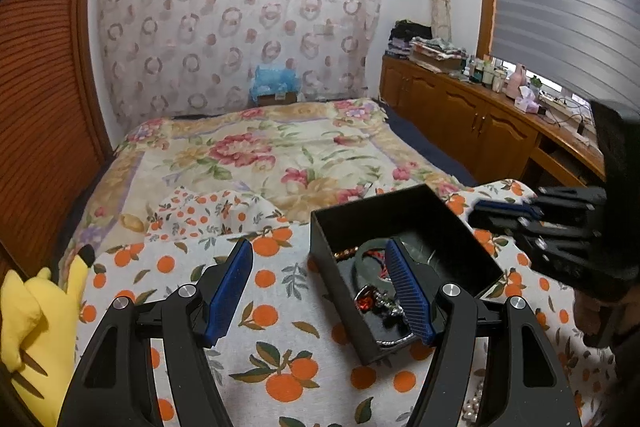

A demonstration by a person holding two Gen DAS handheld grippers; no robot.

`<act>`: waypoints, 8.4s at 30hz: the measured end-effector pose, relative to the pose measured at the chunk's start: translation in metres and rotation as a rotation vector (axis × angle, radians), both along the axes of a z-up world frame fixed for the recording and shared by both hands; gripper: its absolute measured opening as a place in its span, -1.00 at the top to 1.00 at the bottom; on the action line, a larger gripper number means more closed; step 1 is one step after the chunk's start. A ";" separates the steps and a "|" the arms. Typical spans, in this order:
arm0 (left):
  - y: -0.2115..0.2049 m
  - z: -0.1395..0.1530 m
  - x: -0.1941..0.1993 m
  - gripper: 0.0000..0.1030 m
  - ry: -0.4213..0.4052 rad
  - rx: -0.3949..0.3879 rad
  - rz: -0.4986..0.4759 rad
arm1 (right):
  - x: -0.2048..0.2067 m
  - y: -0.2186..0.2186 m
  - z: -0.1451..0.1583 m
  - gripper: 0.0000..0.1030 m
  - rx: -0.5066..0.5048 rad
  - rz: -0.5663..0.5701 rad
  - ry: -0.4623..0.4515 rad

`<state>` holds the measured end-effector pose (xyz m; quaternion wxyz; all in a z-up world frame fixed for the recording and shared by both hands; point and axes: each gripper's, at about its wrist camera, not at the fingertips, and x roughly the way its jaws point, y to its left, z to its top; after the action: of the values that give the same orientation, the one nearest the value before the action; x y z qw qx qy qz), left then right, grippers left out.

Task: Organize jewelry
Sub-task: 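Lower the silver bangle into the box with the left tool while the right tool drops the jade bangle in, then grasp the green pendant chain with the left tool, then grasp the brown wooden bead bracelet with the right tool while the left tool holds the pendant, then carry the pendant and wooden beads over the box and lower them inside, then grasp the pearl necklace with the right tool, then lift the pearl necklace with the right tool while the left tool grasps the gold ring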

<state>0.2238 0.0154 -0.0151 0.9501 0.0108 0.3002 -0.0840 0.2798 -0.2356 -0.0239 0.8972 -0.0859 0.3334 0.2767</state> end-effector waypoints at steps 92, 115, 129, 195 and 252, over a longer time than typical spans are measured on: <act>-0.009 -0.010 -0.169 0.74 0.037 -0.051 -0.060 | -0.176 -0.013 -0.018 0.71 -0.075 0.047 -0.018; 0.004 0.022 -0.142 0.74 -0.025 -0.004 -0.045 | -0.110 0.010 0.062 0.71 -0.099 0.045 -0.187; -0.009 0.033 -0.107 0.74 -0.039 0.035 -0.058 | -0.039 0.023 0.058 0.71 -0.062 0.006 -0.139; -0.050 0.005 -0.014 0.36 0.052 0.061 -0.083 | -0.074 -0.046 -0.029 0.30 0.007 -0.014 0.047; -0.054 -0.078 -0.091 0.23 0.265 0.030 -0.205 | -0.127 -0.057 0.012 0.84 0.062 0.035 -0.006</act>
<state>0.1330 -0.0384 -0.0928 0.8885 0.0444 0.4212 -0.1765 0.1530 -0.2929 -0.0124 0.8955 -0.0646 0.3202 0.3023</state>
